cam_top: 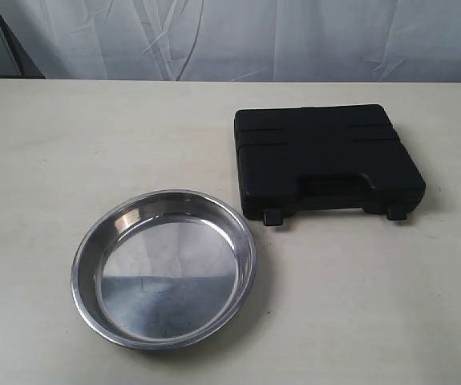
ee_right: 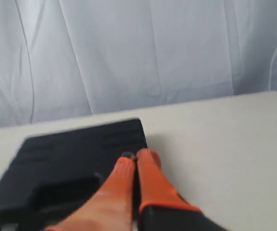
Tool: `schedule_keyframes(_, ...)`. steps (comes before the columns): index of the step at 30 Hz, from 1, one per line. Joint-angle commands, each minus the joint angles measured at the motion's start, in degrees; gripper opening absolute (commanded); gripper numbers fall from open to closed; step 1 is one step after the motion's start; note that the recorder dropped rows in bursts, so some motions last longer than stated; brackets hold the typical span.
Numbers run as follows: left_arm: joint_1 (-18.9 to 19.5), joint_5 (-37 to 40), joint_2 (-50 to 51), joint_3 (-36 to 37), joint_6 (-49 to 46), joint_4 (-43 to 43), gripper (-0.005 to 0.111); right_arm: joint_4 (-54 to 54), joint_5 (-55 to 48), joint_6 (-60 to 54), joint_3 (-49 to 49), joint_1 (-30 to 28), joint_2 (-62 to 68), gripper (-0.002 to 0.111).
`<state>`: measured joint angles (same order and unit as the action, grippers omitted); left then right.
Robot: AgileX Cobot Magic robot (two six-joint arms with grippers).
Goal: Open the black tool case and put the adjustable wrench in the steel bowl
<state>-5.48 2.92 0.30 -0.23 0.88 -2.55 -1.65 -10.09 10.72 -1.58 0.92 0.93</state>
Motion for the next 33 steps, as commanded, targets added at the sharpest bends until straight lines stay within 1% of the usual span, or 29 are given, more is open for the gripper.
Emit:
schedule_keyframes(1,-0.4,0.0,-0.3,0.2,0.0,0.3,0.0,10.7,14.4,1.5,-0.4,-0.3,-0.2,-0.001)
schedule_keyframes(2,-0.4,0.0,-0.3,0.2,0.0,0.3,0.0,13.8,17.5,1.5,-0.4,-0.3,-0.2,-0.001)
schedule_keyframes(5,-0.4,0.0,-0.3,0.2,0.0,0.3,0.0,17.3,22.7,1.6,-0.4,-0.3,-0.2,-0.001)
schedule_keyframes(6,-0.4,0.0,-0.3,0.2,0.0,0.3,0.0,20.5,27.4,3.5,-0.4,-0.3,-0.2,-0.001)
schedule_keyframes(8,-0.4,0.0,-0.3,0.2,0.0,0.3,0.0,24.5,30.4,13.2,-0.6,-0.3,-0.2,-0.001)
schedule_keyframes(9,-0.4,0.0,-0.3,0.2,0.0,0.3,0.0,24.4,30.7,15.4,-0.6,-0.3,-0.2,-0.001)
schedule_keyframes(12,-0.4,0.0,-0.3,0.2,0.0,0.3,0.0,22.8,31.9,15.9,-3.7,-0.3,-0.2,-0.001)
schedule_keyframes(15,-0.4,0.0,-0.3,0.2,0.0,0.3,0.0,19.4,38.4,15.9,-7.8,-0.3,1.9,-0.001)
schedule_keyframes(17,-0.4,0.0,-0.3,0.2,0.0,0.3,0.0,17.8,41.9,15.3,-10.3,-0.3,4.8,-0.001)
schedule_keyframes(19,-0.4,0.0,-0.3,0.2,0.0,0.3,0.0,14.7,42.0,12.7,-14.1,-0.3,9.4,-0.001)
schedule_keyframes(20,-0.4,0.0,-0.3,0.2,0.0,0.3,0.0,11.2,41.0,10.6,-16.4,-0.3,12.3,-0.001)
schedule_keyframes(22,-0.4,0.0,-0.3,0.2,0.0,0.3,0.0,2.9,36.4,7.1,-21.8,-0.3,18.3,-0.001)
schedule_keyframes(24,-0.4,-0.2,-0.3,0.2,0.0,0.3,0.0,-9.1,25.5,6.9,-29.2,-0.3,26.3,-0.001)
schedule_keyframes(25,-0.4,-0.2,-0.3,0.2,0.0,0.3,0.0,-13.9,19.1,7.3,-32.3,-0.3,29.9,-0.001)
schedule_keyframes(26,-0.4,-0.2,-0.3,0.2,0.0,0.3,0.0,-16.4,12.8,7.8,-36.1,-0.3,34.6,-0.001)
schedule_keyframes(28,-0.4,-0.2,-0.3,0.2,0.0,0.3,0.0,-16.9,1.5,7.0,-42.8,-0.3,44.5,-0.001)
schedule_keyframes(29,-0.4,-0.2,-0.3,0.2,0.0,0.3,0.0,-16.9,-4.8,4.8,-46.4,-0.3,49.3,-0.001)
schedule_keyframes(31,-0.4,-0.2,-0.3,0.2,0.0,0.3,0.0,-13.7,-15.9,-2.3,-53.6,0.5,58.4,-0.001)
schedule_keyframes(33,-0.4,-0.2,-0.3,0.2,0.0,0.3,0.0,-5.8,-26.2,-14.8,-59.9,2.2,68.2,-0.001)
